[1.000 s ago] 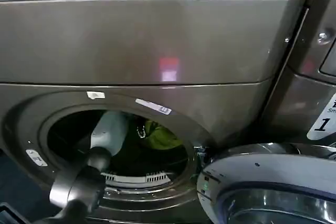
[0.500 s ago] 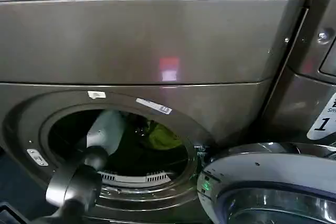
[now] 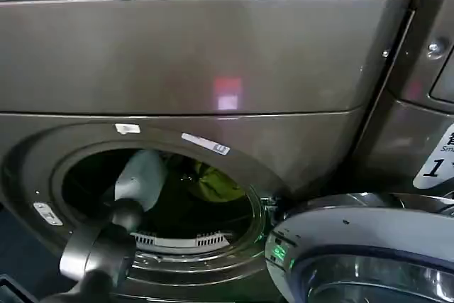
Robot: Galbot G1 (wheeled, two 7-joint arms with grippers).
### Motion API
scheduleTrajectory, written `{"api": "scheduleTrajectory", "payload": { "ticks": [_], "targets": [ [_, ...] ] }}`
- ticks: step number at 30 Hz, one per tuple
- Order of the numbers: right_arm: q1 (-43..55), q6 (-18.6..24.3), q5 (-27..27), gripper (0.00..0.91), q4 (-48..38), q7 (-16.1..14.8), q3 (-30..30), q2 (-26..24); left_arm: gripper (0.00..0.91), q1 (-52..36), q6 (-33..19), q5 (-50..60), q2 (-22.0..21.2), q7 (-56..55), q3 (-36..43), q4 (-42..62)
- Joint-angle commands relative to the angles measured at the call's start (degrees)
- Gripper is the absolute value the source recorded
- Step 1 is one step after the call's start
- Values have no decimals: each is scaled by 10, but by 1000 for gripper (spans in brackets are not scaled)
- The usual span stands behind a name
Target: Grasp the clothes from the dryer.
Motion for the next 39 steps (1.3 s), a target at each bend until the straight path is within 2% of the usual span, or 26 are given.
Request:
{"api": "scheduleTrajectory", "payload": {
  "ticks": [1,8,9,11,14,17,21,25,32,39],
  "targets": [
    [0,0,0,907,0,0,-1,0,0,0,0,-19,-1,-62,4,-17],
    [1,1,1,907,-2,0,-1,1,0,11,26,-79,-6,-160,22,-51],
    [0,2,1,907,-4,0,1,1,0,16,61,-86,-10,-170,24,-62],
    [1,2,2,907,-5,0,1,0,0,25,88,-99,-11,-200,32,-84],
    [1,2,4,907,-6,0,0,-1,0,46,160,-137,-17,-259,40,-128],
    [1,3,5,907,-7,0,1,0,0,65,204,-170,-22,-328,38,-170],
    [7,1,11,907,-5,0,-1,1,0,104,239,-233,-24,-402,21,-231],
    [7,2,12,907,-6,0,-1,2,0,141,236,-287,-36,-480,-20,-288],
    [9,2,13,907,-8,6,0,3,0,255,245,-497,-36,-573,-73,-465],
    [10,4,18,907,-10,9,3,0,0,379,246,-665,-27,-625,-74,-645]
  ]
}}
